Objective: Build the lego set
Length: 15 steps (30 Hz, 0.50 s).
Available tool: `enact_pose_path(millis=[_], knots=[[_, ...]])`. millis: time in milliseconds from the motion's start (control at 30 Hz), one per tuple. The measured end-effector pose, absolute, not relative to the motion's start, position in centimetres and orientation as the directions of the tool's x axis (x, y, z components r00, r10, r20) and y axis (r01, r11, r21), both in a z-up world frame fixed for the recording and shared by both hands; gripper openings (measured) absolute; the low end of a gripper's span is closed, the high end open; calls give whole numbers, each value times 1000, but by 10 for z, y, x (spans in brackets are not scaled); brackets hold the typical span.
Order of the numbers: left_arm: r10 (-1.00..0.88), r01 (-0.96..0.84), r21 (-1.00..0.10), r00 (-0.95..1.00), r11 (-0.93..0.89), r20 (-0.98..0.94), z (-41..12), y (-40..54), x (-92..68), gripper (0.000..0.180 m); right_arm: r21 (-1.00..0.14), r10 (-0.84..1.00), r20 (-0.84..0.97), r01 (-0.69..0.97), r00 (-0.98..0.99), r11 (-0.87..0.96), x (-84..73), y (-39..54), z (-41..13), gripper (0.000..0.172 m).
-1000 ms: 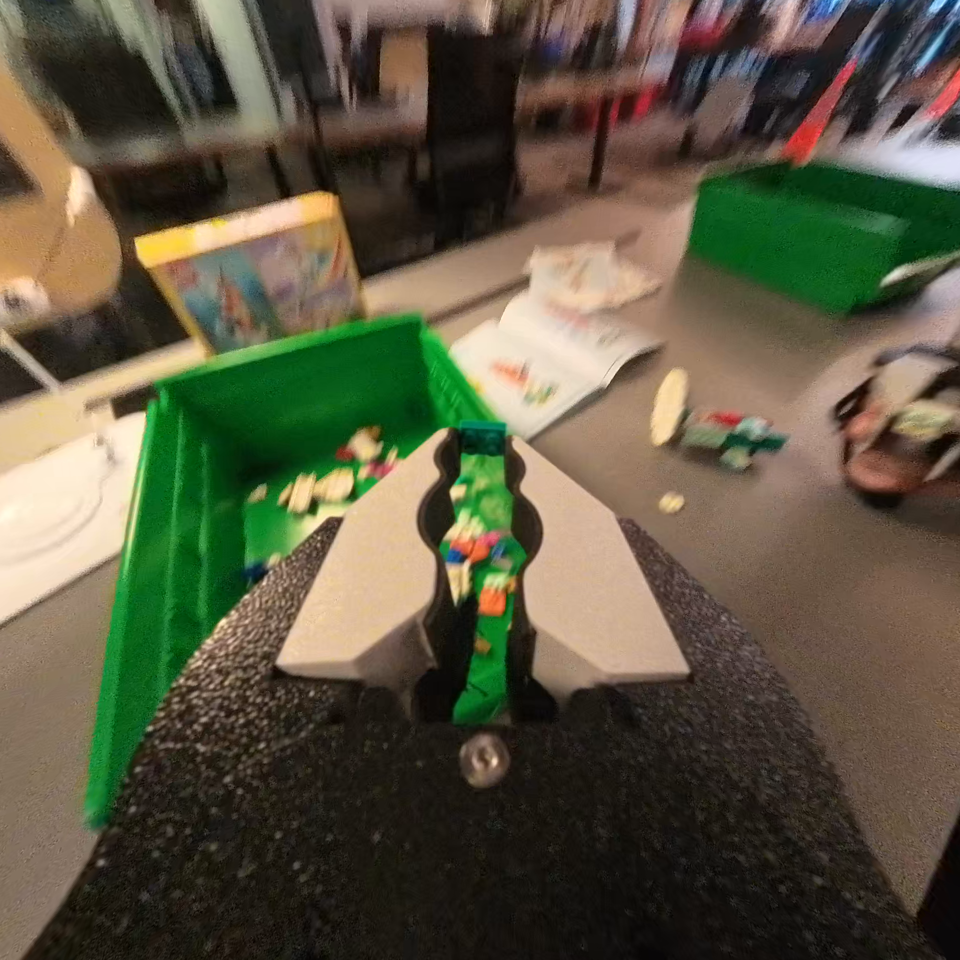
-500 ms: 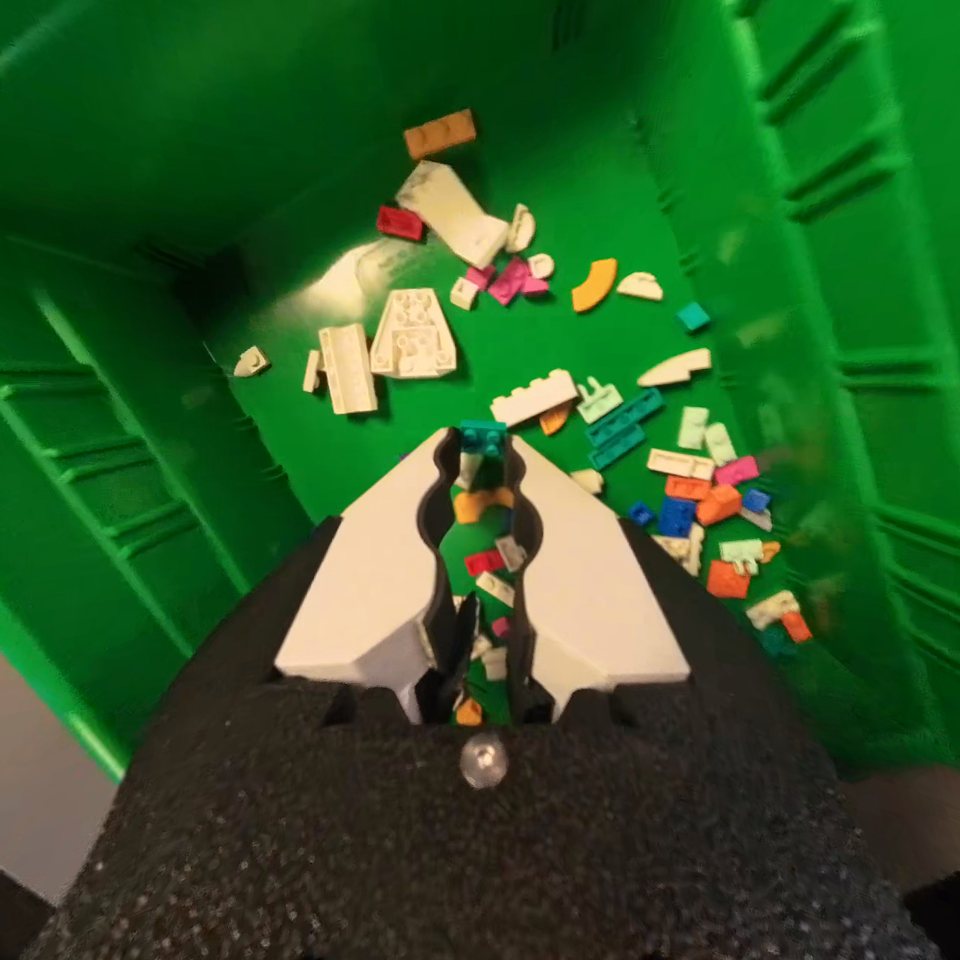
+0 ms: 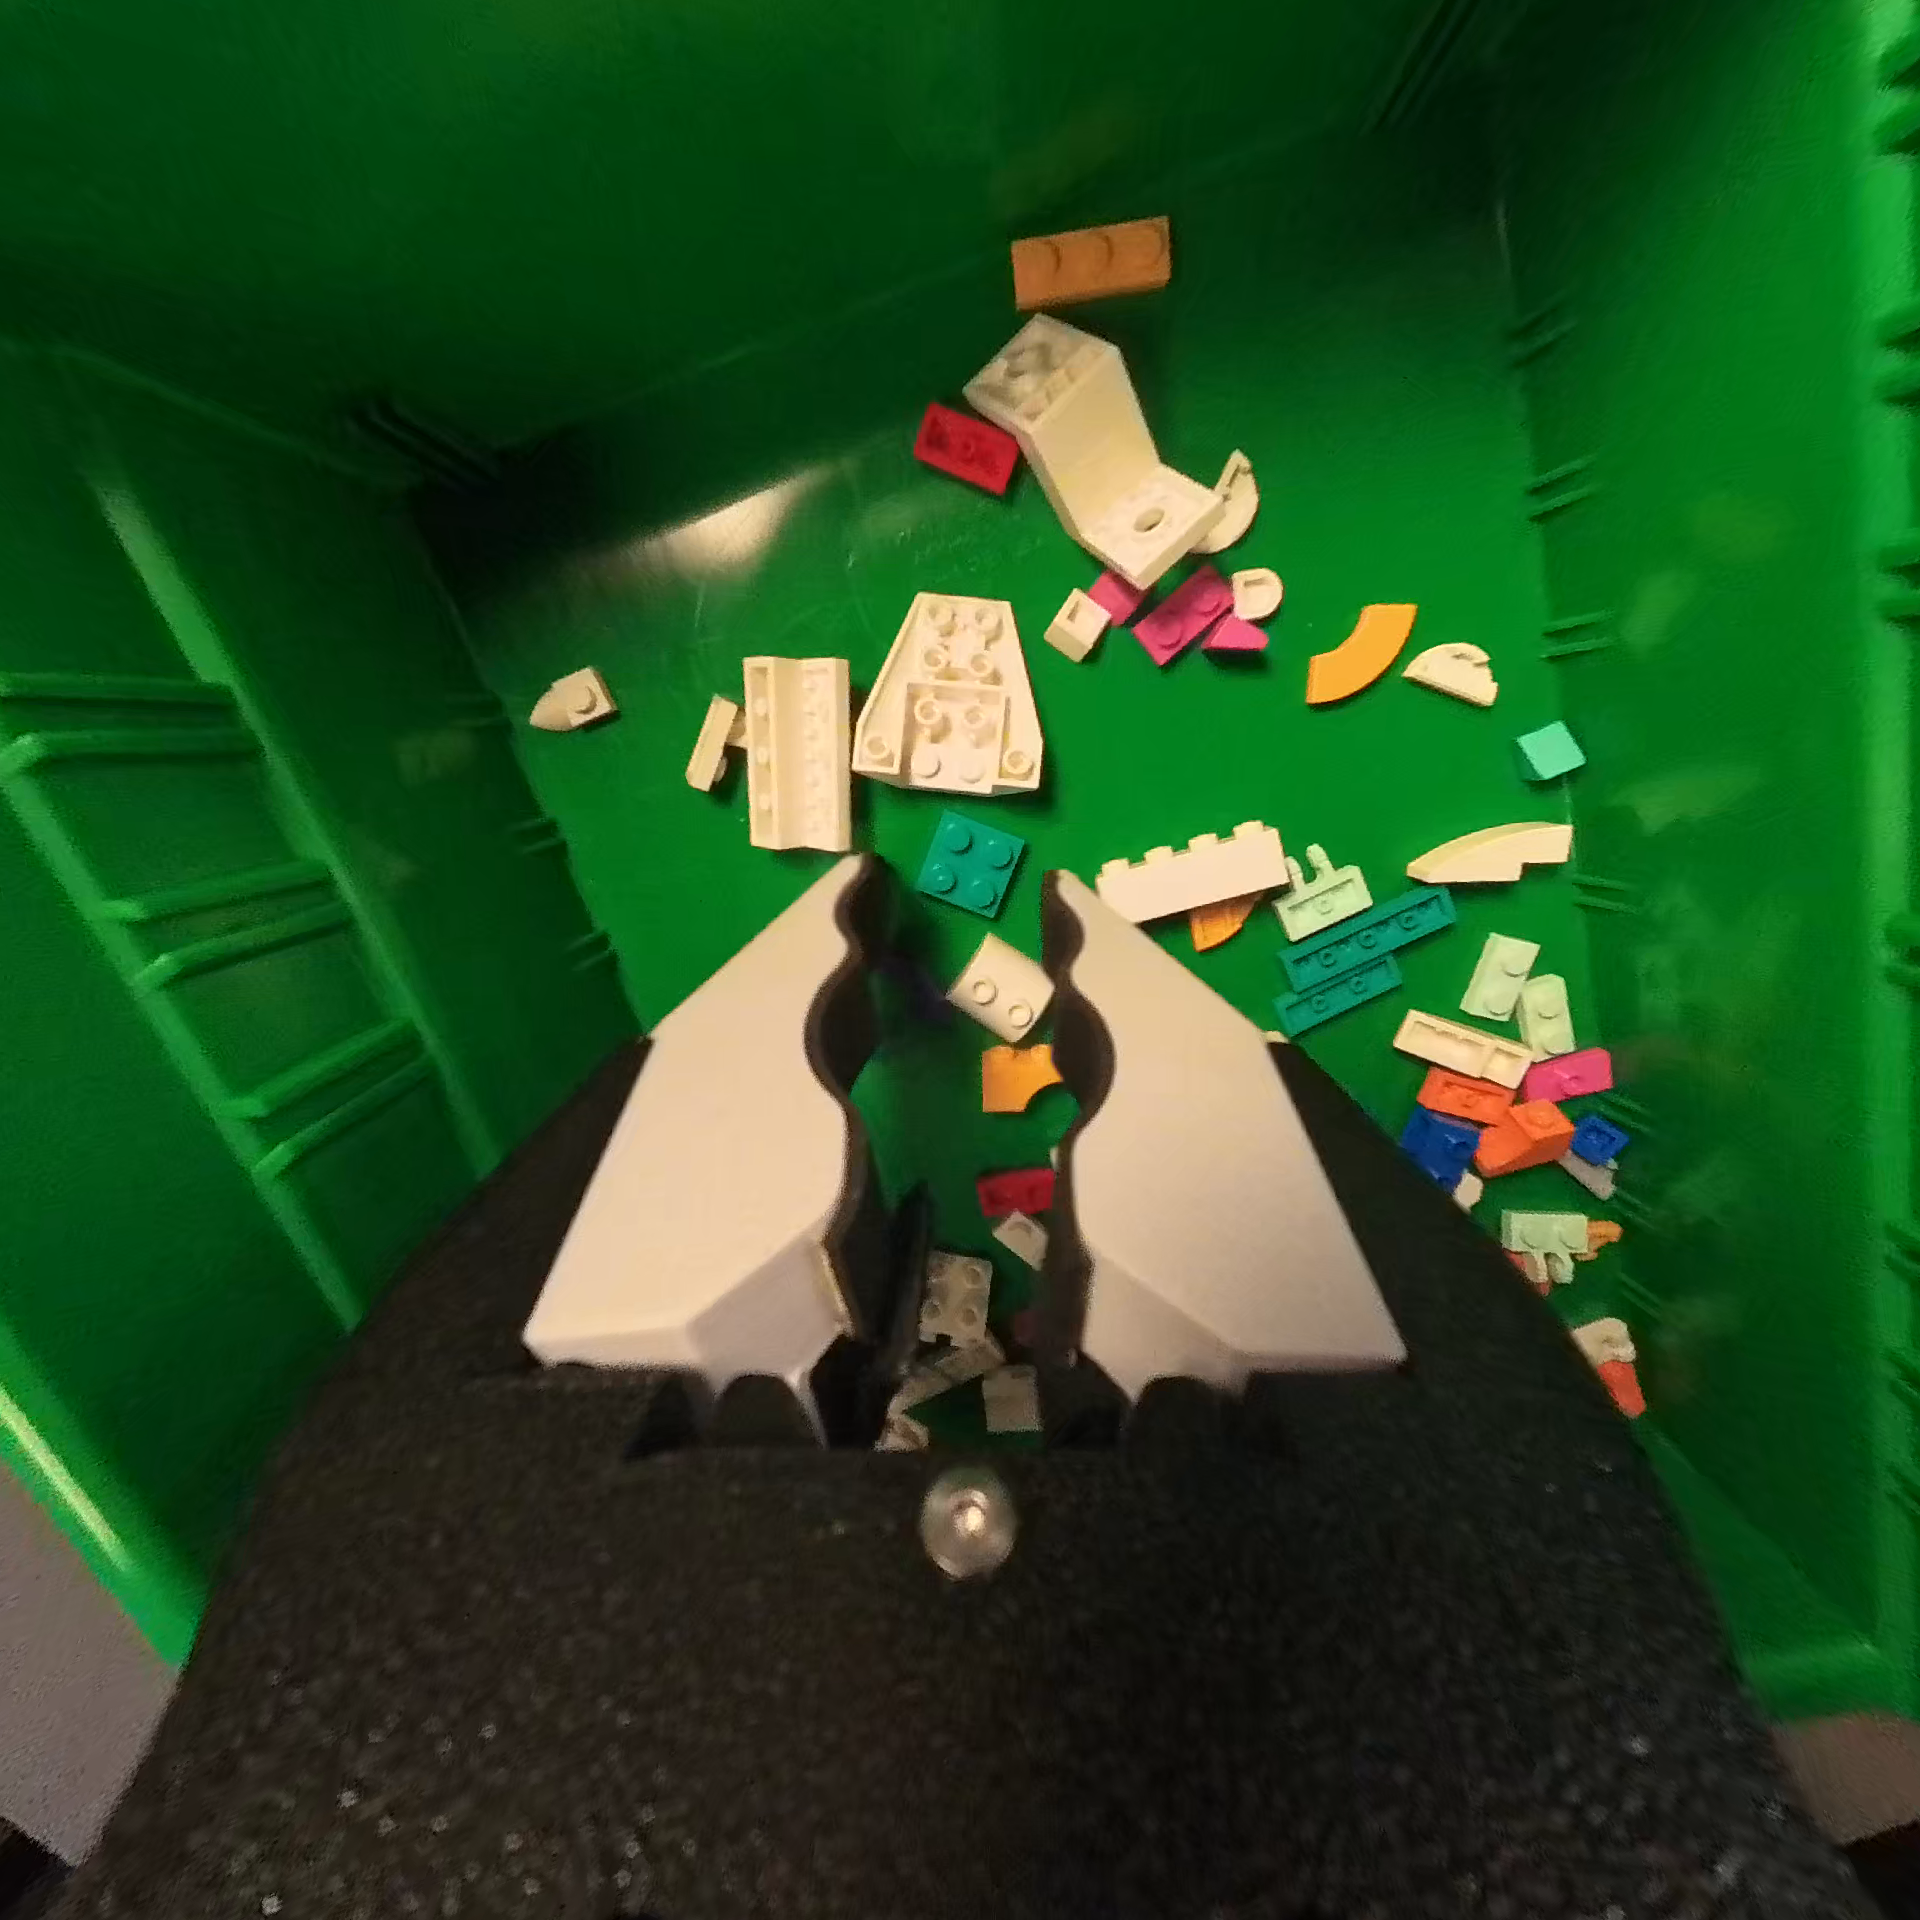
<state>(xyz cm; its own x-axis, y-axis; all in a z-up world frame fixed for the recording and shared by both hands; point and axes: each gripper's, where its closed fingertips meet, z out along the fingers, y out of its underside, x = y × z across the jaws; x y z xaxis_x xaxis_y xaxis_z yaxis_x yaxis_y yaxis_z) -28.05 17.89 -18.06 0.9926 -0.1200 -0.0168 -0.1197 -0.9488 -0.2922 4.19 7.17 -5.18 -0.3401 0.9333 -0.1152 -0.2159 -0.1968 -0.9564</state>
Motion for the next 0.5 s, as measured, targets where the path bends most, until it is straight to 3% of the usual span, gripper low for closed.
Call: enact_pose_path(millis=[133,233,367,500], knots=[[-109,-113,-346,994,-931,-31,-171,180,-278,43,-957,936,-111,-219,-333,-192,42,72,-52,14],[-114,-142,-581,990,-801,-84,-121,182,-257,44,-957,938,-114,-219,-326,-192,42,73,-52,14],[-191,-239,-903,965,-358,-180,-13,140,-177,40,-934,921,-192,-225,-339,-278,43,78,-48,14],[-416,-303,-951,858,62,-301,25,74,-59,23,-876,864,-303,-239,-402,-419,47,84,-41,14]])
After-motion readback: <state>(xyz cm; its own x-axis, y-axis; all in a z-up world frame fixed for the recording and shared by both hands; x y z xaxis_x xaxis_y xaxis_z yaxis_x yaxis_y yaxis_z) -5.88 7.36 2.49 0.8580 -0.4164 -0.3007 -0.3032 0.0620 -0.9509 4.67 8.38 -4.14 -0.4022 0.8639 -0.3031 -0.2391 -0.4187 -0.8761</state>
